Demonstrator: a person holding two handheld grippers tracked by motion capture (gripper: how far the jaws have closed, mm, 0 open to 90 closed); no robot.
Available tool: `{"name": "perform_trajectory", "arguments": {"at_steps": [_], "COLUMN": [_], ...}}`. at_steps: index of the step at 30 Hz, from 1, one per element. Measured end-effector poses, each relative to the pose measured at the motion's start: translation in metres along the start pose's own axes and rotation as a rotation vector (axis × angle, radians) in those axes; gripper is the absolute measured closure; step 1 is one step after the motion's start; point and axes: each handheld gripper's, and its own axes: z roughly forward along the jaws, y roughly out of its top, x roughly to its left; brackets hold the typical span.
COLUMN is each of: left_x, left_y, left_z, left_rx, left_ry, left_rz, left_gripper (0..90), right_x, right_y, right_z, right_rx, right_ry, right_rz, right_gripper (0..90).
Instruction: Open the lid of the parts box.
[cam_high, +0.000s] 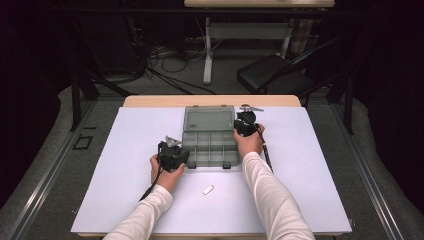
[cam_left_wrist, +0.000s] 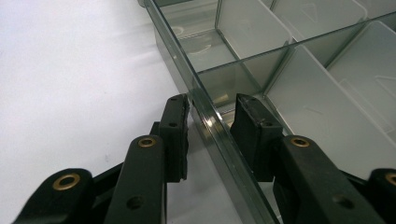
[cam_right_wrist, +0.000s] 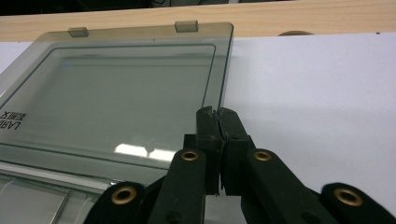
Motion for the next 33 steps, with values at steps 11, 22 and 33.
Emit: {"name": "perform_trajectory", "arguments": {"at_steps": [11,22,33], "left_x": [0.000,0.000,0.000], "left_y": [0.000,0.000,0.000], "left_z": [0.000,0.000,0.000], "left_rx": [0.000,-0.001,-0.001], "left_ry": [0.000,0.000,0.000], "left_rz": [0.000,0.001,-0.004], "left_gripper": [65.2,65.1,65.0], "right_x": [0.000,0.002,-0.005], "right_y": [-0.002,-0.004,-0.020], "right_z": [0.001,-0.010,-0.045], "right_rx": [0.007,-0.016,-0.063], "right_ry": [0.001,0.016,0.119], "right_rz": [-0.013,-0.077,-0.103], "right_gripper": [87.8,78.8,63.5]}}
